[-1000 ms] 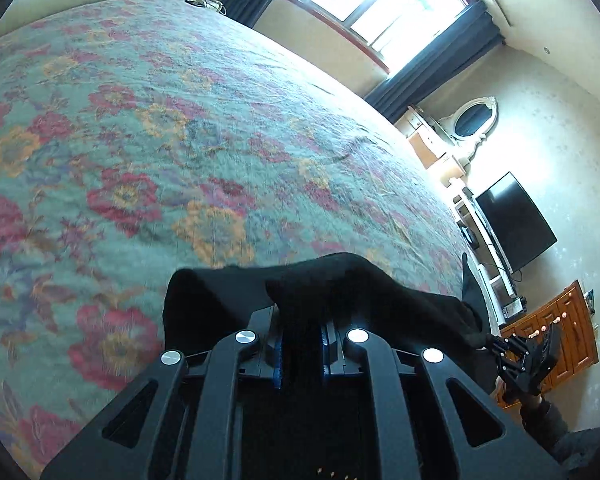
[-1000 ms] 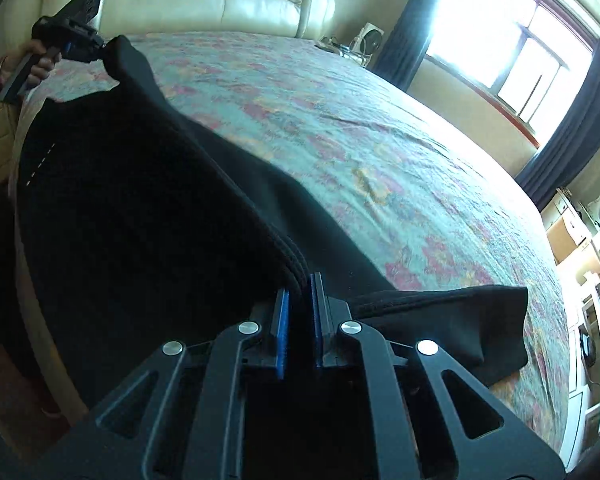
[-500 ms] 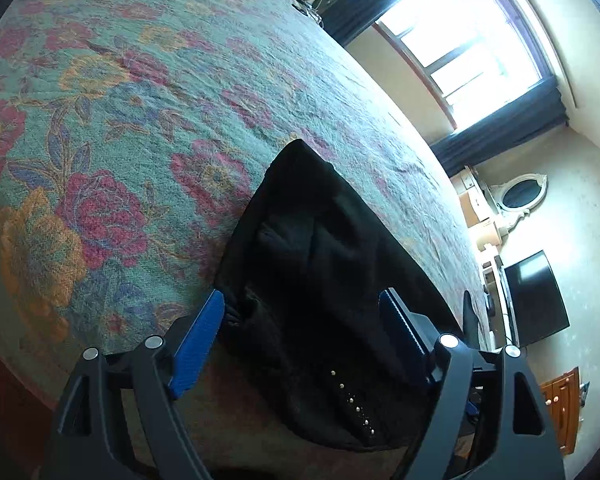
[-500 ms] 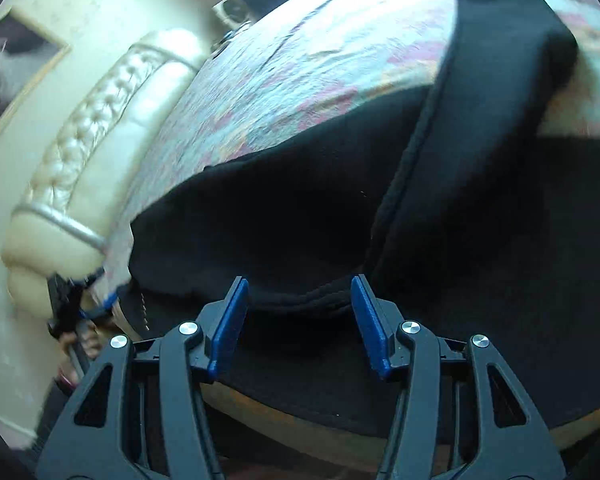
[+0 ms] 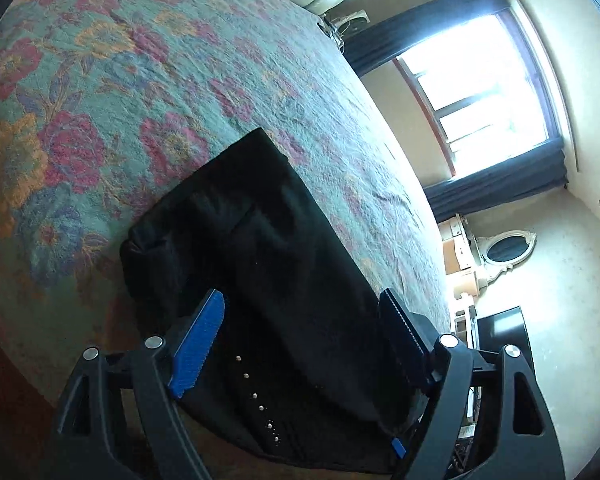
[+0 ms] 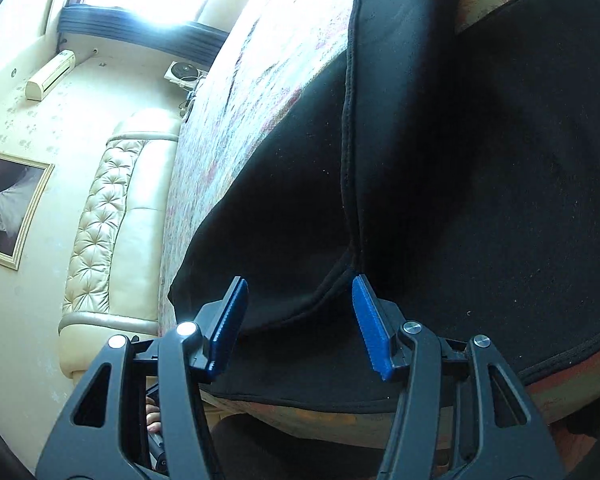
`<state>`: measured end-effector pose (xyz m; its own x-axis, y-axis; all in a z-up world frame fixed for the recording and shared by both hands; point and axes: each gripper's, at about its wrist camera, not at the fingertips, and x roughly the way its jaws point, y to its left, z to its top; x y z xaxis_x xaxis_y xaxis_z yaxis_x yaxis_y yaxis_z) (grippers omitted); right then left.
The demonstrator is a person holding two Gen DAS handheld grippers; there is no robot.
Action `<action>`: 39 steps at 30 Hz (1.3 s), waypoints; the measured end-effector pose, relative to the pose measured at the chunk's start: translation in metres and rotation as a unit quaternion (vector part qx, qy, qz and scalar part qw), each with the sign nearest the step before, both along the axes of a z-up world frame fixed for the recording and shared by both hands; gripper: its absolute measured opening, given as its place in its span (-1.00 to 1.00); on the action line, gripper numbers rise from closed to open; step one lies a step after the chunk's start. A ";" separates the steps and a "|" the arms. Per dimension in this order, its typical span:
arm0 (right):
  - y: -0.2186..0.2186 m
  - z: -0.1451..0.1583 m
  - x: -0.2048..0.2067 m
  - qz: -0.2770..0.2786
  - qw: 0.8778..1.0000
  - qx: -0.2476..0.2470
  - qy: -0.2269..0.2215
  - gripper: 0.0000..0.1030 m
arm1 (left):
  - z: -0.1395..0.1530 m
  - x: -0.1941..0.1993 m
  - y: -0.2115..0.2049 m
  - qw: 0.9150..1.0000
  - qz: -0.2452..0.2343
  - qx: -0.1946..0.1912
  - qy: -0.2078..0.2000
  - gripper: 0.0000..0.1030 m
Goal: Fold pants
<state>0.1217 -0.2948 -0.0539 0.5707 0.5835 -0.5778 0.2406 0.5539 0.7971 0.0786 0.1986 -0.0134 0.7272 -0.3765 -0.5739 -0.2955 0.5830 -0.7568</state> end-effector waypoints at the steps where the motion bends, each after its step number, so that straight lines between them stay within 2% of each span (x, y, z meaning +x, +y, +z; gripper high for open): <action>1: -0.005 0.001 -0.010 -0.003 1.000 0.001 -0.001 0.05 | -0.006 0.003 -0.003 1.000 -0.001 0.006 0.013 0.52; 4: -0.004 -0.001 -0.014 -0.010 1.000 -0.006 -0.005 0.05 | -0.027 0.013 0.002 0.999 0.025 0.013 0.044 0.52; 6: -0.003 0.000 -0.016 -0.016 1.000 -0.006 -0.007 0.06 | -0.039 0.018 0.011 0.997 0.052 0.007 0.049 0.52; 10: -0.003 0.000 -0.024 -0.030 0.999 0.011 -0.004 0.09 | -0.044 0.029 0.021 0.996 0.080 0.007 0.038 0.52; 11: -0.002 0.000 -0.025 -0.029 1.000 0.009 -0.003 0.17 | -0.042 0.035 0.020 0.996 0.079 0.016 0.032 0.50; 13: 0.000 -0.003 -0.029 -0.032 0.999 0.003 0.002 0.19 | -0.041 0.043 0.017 0.996 0.071 0.043 0.037 -0.06; 14: 0.001 -0.005 -0.029 -0.033 0.999 0.001 0.003 0.19 | -0.043 0.045 0.017 0.995 0.069 0.053 0.044 -0.27; 15: 0.002 -0.005 -0.028 -0.035 0.999 -0.002 0.003 0.19 | -0.047 0.047 0.017 0.995 0.064 0.053 0.047 -0.64; 16: 0.003 -0.004 -0.026 -0.037 0.999 -0.003 0.003 0.19 | -0.052 0.047 0.018 0.996 0.061 0.046 0.053 -0.73; 20: 0.008 -0.005 -0.013 -0.040 0.999 -0.023 0.008 0.18 | -0.058 0.043 0.019 0.996 0.066 0.038 0.049 -0.75; 22: 0.009 -0.006 -0.010 -0.043 0.998 -0.036 0.011 0.08 | -0.057 0.042 0.019 0.996 0.063 0.040 0.048 -0.76; 23: 0.010 -0.007 -0.009 -0.043 0.998 -0.046 0.012 -0.15 | -0.054 0.041 0.019 0.996 0.063 0.038 0.046 -0.76; 24: 0.009 -0.009 -0.008 -0.043 0.998 -0.051 0.012 -0.48 | -0.054 0.040 0.020 0.996 0.064 0.034 0.046 -0.76; 25: 0.000 -0.013 -0.010 -0.042 0.998 -0.048 0.012 -0.68 | -0.053 0.040 0.022 0.996 0.065 0.030 0.044 -0.77; 26: -0.005 -0.017 -0.011 -0.041 0.998 -0.039 0.013 -0.76 | -0.052 0.037 0.022 0.997 0.066 0.028 0.041 -0.77; 29: -0.011 -0.019 -0.017 -0.040 0.999 -0.018 0.002 -0.78 | -0.045 0.026 0.023 0.997 0.068 0.025 0.030 -0.78; 34: -0.015 0.008 -0.032 -0.027 0.999 -0.013 -0.041 -0.79 | -0.024 0.007 0.026 0.997 0.065 0.026 0.011 -0.78; 39: -0.020 0.017 -0.058 -0.009 0.999 0.001 -0.048 -0.79 | -0.016 -0.021 0.030 0.998 0.064 0.022 0.014 -0.78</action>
